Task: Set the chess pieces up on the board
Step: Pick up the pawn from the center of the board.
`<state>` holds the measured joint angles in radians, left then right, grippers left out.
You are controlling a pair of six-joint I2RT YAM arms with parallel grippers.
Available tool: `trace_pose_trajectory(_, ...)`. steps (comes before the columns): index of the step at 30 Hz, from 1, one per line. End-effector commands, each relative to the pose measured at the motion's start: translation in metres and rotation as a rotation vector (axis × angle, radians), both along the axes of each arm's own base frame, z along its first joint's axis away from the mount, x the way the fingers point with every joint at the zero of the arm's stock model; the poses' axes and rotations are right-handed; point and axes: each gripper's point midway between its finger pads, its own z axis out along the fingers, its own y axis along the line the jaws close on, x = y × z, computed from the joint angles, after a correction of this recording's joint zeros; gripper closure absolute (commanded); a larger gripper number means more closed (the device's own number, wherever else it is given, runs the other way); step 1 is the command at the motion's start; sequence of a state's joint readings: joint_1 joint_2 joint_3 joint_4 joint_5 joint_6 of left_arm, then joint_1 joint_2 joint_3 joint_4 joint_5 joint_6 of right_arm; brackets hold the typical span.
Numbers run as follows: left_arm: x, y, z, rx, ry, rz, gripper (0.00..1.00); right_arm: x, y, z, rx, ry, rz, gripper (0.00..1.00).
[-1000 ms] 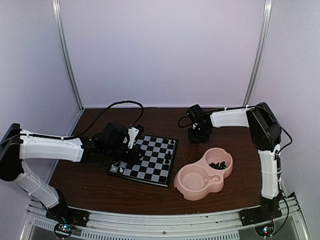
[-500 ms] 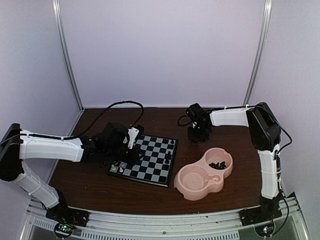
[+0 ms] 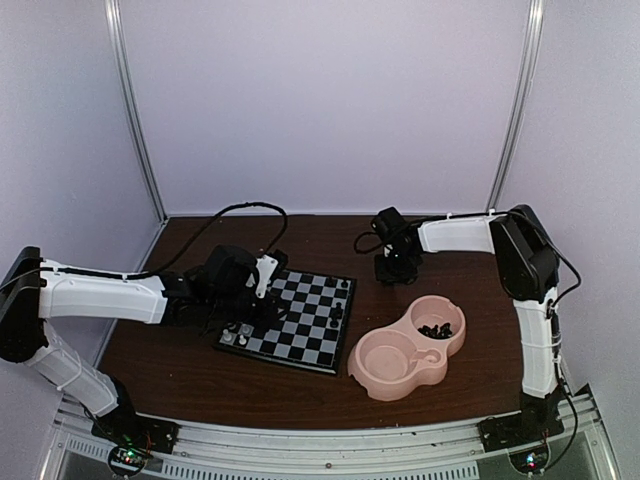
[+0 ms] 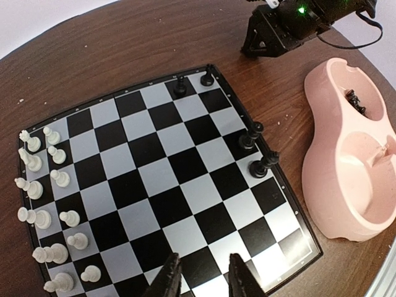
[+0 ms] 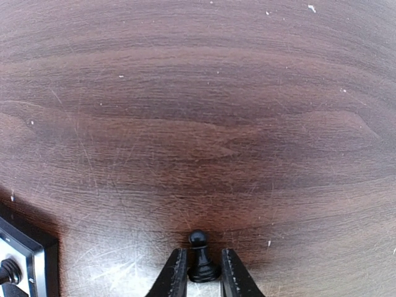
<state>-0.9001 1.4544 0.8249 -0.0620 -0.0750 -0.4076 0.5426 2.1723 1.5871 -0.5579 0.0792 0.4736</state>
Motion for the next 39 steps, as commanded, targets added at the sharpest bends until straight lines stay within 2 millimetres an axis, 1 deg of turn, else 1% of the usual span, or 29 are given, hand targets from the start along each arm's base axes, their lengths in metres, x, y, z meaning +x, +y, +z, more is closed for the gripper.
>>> trace_pose_trajectory(1,0.010,0.000,0.008,-0.025,-0.010,0.034,0.73,0.006,-0.006,-0.005,-0.039,0.004,-0.003,0.79)
trace_pose_trajectory(2,0.011,0.002,0.007,-0.027,-0.006,0.042,0.73,0.006,-0.007,-0.006,-0.048,0.008,-0.005,0.80)
trace_pose_trajectory(4,0.012,0.005,0.007,-0.038,0.001,0.057,0.73,0.007,-0.009,-0.006,-0.061,0.010,-0.009,0.85)
trace_pose_trajectory(5,0.013,0.007,0.007,-0.041,0.004,0.064,0.73,0.007,-0.010,-0.004,-0.062,0.003,-0.011,0.89)
trace_pose_trajectory(7,0.014,0.010,0.008,-0.049,0.003,0.076,0.73,0.006,-0.012,0.004,-0.072,-0.016,-0.011,0.90)
trace_pose_trajectory(11,0.015,0.014,0.012,-0.068,-0.009,0.089,0.73,0.005,-0.010,0.032,-0.079,-0.106,0.004,0.90)
trace_pose_trajectory(12,0.015,0.015,0.012,-0.073,-0.013,0.091,0.73,0.003,-0.005,0.043,-0.078,-0.136,0.024,0.90)
trace_pose_trajectory(14,0.015,0.015,0.012,-0.077,-0.012,0.092,0.73,-0.002,0.004,0.059,-0.074,-0.186,0.063,0.90)
trace_pose_trajectory(18,0.012,0.015,0.011,-0.093,0.011,0.081,0.74,-0.018,0.037,0.093,-0.038,-0.318,0.186,0.90)
trace_pose_trajectory(19,0.012,0.012,0.014,-0.121,0.011,0.069,0.74,-0.024,0.047,0.099,-0.025,-0.353,0.223,0.90)
trace_pose_trajectory(20,0.011,0.011,0.017,-0.147,0.012,0.059,0.74,-0.029,0.058,0.111,-0.009,-0.394,0.258,0.90)
trace_pose_trajectory(24,0.007,0.012,0.023,-0.256,0.039,0.022,0.71,-0.061,0.097,0.136,0.015,-0.492,0.419,0.89)
trace_pose_trajectory(26,0.008,0.015,0.027,-0.306,0.049,0.014,0.66,-0.078,0.116,0.145,0.026,-0.527,0.500,0.89)
trace_pose_trajectory(29,0.005,0.014,0.036,-0.379,0.056,-0.028,0.58,-0.106,0.143,0.153,0.042,-0.565,0.617,0.89)
trace_pose_trajectory(32,0.000,0.012,0.045,-0.443,0.057,-0.068,0.51,-0.132,0.165,0.157,0.052,-0.586,0.716,0.89)
trace_pose_trajectory(35,-0.007,0.008,0.054,-0.520,0.069,-0.126,0.46,-0.147,0.177,0.156,0.084,-0.586,0.777,0.89)
trace_pose_trajectory(39,-0.011,-0.003,0.056,-0.604,0.129,-0.197,0.47,-0.155,0.184,0.150,0.073,-0.586,0.839,0.88)
